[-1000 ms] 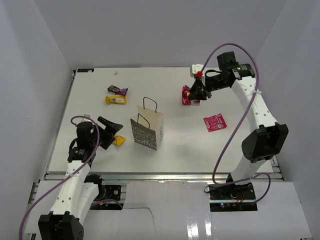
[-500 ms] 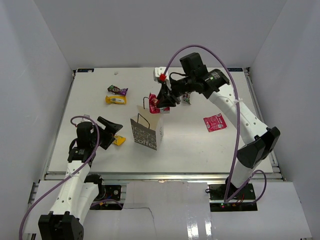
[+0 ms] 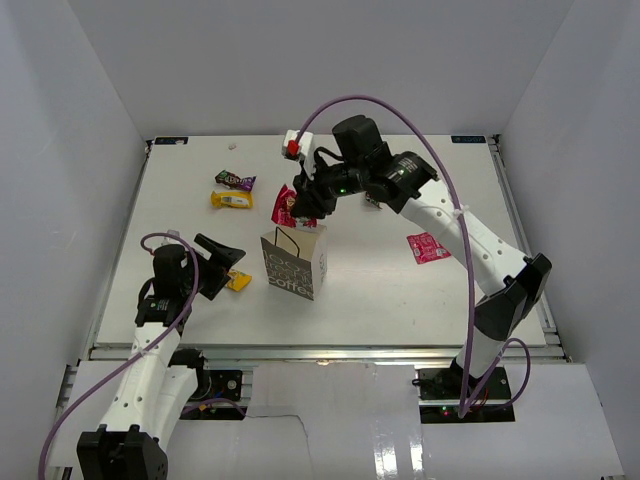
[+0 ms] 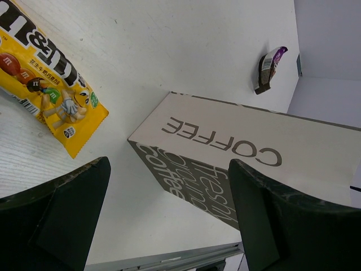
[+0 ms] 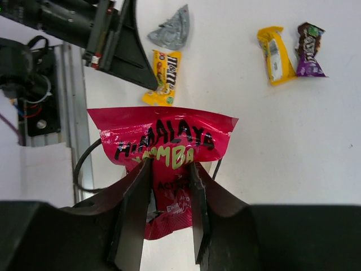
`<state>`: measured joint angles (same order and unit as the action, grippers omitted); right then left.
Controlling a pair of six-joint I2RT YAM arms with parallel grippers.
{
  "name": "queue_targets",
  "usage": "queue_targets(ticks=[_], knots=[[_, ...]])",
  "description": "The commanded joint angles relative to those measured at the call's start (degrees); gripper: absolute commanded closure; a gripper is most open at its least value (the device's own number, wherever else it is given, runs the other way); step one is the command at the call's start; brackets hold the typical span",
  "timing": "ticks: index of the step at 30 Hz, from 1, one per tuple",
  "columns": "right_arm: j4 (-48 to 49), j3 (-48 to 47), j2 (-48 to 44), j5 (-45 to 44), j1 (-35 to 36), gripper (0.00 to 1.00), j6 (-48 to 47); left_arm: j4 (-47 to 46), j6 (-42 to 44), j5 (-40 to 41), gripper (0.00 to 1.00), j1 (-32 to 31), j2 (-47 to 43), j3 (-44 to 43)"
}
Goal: Place the snacks into the paper bag
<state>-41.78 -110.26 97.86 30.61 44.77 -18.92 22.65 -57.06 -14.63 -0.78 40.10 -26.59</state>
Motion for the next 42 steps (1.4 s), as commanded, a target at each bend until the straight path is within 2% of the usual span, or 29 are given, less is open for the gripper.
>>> queue_targets(ticks=[1, 9, 21, 25, 30, 33, 37, 42], knots=[[6.4, 2.7, -1.6, -13.2, 2.2, 0.92, 6.5, -0.2, -0.1, -0.3, 0.05, 0.0, -0.2, 0.5], [9.1, 6.4, -1.9, -18.2, 3.7, 0.91, 6.8, -0.2, -0.3, -0.5, 0.05, 0.0, -0.9, 0.8], [8.6, 9.1, -2.4, -17.3, 4.6, 0.61, 5.7, -0.2, -0.3, -0.6, 0.05, 0.0, -0.8, 0.6], [7.1, 8.4, -2.7, -14.1, 4.6, 0.5, 4.9, -0.2, -0.4, -0.4, 0.04, 0.0, -0.6, 0.7], [5.5, 7.7, -3.1, -11.4, 4.7, 0.41, 3.2, -0.2, -0.4, -0.3, 0.04, 0.0, 0.2, 0.2], [4.4, 7.6, -3.3, -9.7, 4.6, 0.4, 1.3, -0.2, -0.4, -0.2, 0.04, 0.0, 0.5, 0.0], [-0.3, 4.5, -3.6, -0.9, 4.0, 0.35, -7.2, -0.3, -0.3, 0.0, 0.04, 0.0, 0.8, 0.0], [-0.6, 0.5, -3.2, -3.6, -0.2, 0.3, -14.1, -0.2, 0.0, 3.3, 0.05, 0.0, 3.1, -0.8]])
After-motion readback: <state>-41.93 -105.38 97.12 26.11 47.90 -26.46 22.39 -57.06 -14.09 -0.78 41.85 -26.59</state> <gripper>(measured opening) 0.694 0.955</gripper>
